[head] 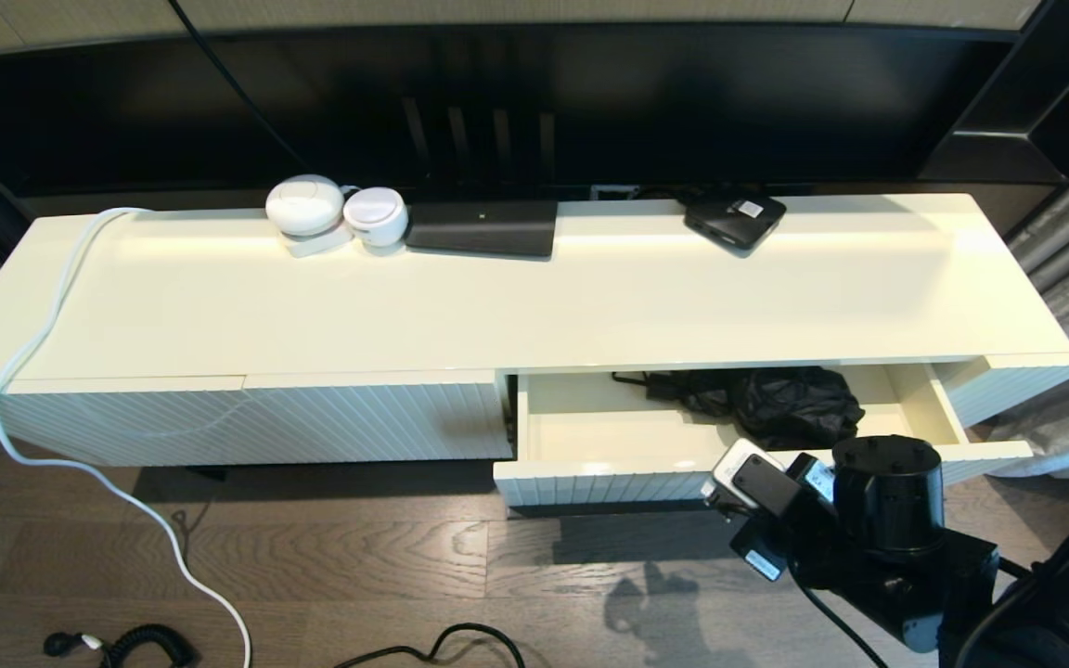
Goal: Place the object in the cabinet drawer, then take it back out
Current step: Close the drawer
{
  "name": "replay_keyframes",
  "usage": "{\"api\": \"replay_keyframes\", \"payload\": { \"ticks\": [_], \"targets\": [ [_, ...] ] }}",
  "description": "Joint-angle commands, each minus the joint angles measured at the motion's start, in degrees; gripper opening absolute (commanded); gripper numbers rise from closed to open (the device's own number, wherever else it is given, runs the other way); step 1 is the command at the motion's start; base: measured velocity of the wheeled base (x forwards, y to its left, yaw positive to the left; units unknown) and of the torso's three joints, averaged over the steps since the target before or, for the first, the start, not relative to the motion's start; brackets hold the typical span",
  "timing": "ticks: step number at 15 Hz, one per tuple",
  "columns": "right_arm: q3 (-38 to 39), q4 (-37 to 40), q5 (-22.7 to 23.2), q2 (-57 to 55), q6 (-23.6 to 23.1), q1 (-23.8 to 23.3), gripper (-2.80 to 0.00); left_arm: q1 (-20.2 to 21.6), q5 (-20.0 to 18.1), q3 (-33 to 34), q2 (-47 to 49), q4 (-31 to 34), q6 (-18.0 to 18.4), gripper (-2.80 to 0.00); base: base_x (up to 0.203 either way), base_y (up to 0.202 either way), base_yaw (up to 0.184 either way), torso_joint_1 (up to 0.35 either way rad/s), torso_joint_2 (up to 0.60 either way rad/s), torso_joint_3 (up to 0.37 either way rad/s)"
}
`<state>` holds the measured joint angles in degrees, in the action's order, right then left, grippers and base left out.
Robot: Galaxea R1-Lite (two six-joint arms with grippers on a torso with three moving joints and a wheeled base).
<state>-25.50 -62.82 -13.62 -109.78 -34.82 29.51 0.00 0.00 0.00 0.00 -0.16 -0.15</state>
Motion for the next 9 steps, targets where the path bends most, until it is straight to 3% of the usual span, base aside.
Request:
{"api": "replay_keyframes", "payload": {
  "ticks": [1, 9],
  "targets": [
    [-0.34, -0.55, -0.09, -0.96, -0.16, 0.02, -2.8, 0.0, 0.0, 0.09, 0.0, -0.02, -0.03, -2.8, 0.0, 0.0, 0.0, 0.0, 0.0, 0.0],
    [-1.31, -6.08, -0.09, -4.04, -1.91, -1.12, -2.8, 0.0, 0.0, 0.0, 0.0, -0.02, -0.03, -2.8, 0.0, 0.0, 0.0, 0.0, 0.0, 0.0]
  ]
}}
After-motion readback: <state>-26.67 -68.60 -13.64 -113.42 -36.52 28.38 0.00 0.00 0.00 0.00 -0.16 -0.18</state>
